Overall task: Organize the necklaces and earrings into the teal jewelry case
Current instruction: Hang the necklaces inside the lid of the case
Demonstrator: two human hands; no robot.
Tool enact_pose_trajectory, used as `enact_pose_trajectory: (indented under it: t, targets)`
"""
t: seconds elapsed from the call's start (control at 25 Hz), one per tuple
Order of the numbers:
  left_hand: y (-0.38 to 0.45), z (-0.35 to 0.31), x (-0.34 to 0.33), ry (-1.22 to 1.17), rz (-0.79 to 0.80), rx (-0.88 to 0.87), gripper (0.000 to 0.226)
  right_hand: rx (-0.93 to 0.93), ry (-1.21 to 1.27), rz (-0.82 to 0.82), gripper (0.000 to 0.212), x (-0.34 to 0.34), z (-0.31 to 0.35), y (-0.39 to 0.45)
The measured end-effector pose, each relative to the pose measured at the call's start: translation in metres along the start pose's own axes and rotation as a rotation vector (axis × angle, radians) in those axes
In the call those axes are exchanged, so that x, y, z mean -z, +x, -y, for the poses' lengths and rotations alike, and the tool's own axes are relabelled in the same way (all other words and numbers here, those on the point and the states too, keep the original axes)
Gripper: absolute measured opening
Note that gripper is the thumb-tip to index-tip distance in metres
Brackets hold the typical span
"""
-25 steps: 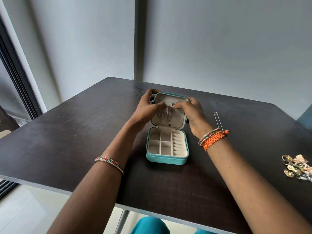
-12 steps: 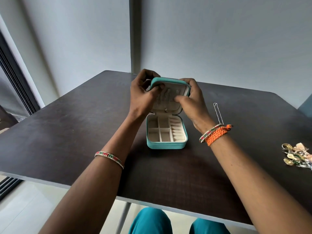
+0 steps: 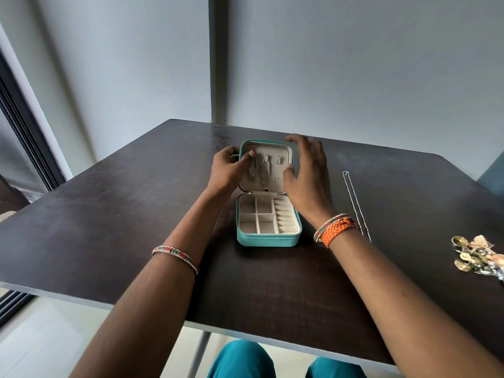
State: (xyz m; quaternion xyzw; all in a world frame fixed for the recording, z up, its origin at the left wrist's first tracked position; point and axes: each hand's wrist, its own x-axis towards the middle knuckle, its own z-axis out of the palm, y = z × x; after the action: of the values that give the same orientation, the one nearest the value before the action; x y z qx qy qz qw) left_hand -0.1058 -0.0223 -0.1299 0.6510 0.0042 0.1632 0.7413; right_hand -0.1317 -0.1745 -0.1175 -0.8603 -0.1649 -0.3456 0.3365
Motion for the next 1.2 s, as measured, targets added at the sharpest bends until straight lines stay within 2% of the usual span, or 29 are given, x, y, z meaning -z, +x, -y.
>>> enact_pose_trajectory:
  t: [0.08,0.24,0.32,0.64,0.76,0.88,1.0,1.2]
  targets:
    - [0.000,0.000,0.000,0.001,0.014,0.000,0.008,0.053,-0.124,0.015,0.045,0.001,0.003,0.000]
    - [-0.001,-0.001,-0.001,0.023,0.007,-0.024,0.010,0.071,-0.298,0.217,0.047,-0.001,0.008,-0.003]
    - [0.000,0.000,0.000,0.031,0.003,-0.027,0.010,0.064,-0.337,0.245,0.049,0.001,0.010,-0.005]
    - [0.005,0.006,0.001,0.072,-0.060,-0.055,0.009,0.160,-0.419,0.266,0.032,0.007,0.020,-0.005]
    - [0.004,0.004,0.001,0.067,-0.048,-0.064,0.009,0.120,-0.352,0.167,0.031,0.007,0.017,-0.005]
    - [0.003,0.004,0.001,0.064,-0.038,-0.067,0.007,0.134,-0.322,0.088,0.021,0.005,0.015,-0.004]
    - [0.003,0.004,0.001,0.073,-0.037,-0.074,0.009,0.179,-0.370,0.137,0.011,0.004,0.014,-0.004]
    - [0.003,0.005,0.003,0.108,-0.044,-0.077,0.012,0.231,-0.442,0.165,0.007,0.002,0.019,-0.002]
